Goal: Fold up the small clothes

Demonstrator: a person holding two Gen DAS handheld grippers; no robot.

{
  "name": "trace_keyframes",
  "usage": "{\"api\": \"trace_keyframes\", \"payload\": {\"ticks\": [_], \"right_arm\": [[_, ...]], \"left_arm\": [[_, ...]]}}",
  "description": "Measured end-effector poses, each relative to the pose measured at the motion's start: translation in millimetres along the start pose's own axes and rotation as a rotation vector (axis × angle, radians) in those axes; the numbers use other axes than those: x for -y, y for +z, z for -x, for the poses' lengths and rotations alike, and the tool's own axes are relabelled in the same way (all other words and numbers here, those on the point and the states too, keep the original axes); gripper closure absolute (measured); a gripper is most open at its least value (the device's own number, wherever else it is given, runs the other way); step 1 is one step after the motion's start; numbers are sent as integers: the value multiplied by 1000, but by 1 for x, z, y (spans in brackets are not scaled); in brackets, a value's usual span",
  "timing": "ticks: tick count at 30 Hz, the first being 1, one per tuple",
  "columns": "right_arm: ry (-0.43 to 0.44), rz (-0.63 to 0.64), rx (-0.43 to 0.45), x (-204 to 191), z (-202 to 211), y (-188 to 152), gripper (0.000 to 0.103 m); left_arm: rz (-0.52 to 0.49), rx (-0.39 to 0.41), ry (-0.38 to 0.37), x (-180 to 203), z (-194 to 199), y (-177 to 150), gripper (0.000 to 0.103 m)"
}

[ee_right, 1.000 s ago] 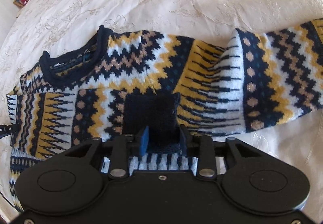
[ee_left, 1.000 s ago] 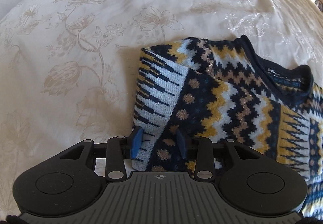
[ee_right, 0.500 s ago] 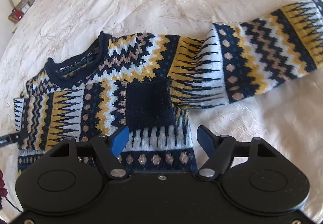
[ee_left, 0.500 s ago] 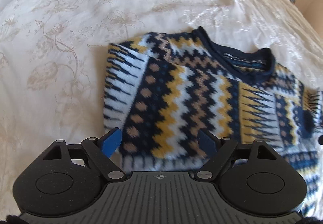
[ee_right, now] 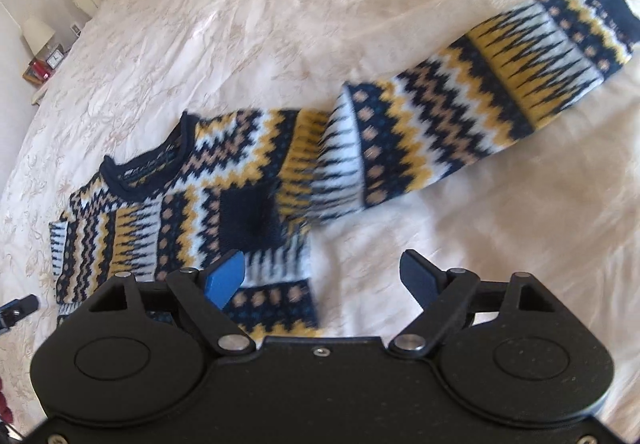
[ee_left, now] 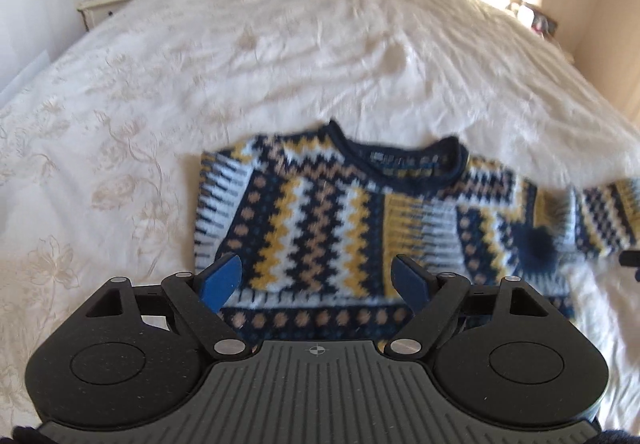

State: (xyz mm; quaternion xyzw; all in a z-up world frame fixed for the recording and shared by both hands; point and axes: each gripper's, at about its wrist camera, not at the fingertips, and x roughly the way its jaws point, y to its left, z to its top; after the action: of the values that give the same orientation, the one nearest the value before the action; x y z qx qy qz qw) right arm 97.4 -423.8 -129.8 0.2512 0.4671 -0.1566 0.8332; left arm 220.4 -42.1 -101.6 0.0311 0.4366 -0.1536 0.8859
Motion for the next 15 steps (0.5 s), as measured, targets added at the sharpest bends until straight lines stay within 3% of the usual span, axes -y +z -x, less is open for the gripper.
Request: {"api": "trace_keyframes", "payload": {"ticks": [7,15], "right_arm": [[32,-40,61,76,21,51,17],[-28,-75,93,163,24,105,17]], "left_arm": [[123,21,34,46,17,11,22],[134,-12,69,106,14,-3,22]]}}
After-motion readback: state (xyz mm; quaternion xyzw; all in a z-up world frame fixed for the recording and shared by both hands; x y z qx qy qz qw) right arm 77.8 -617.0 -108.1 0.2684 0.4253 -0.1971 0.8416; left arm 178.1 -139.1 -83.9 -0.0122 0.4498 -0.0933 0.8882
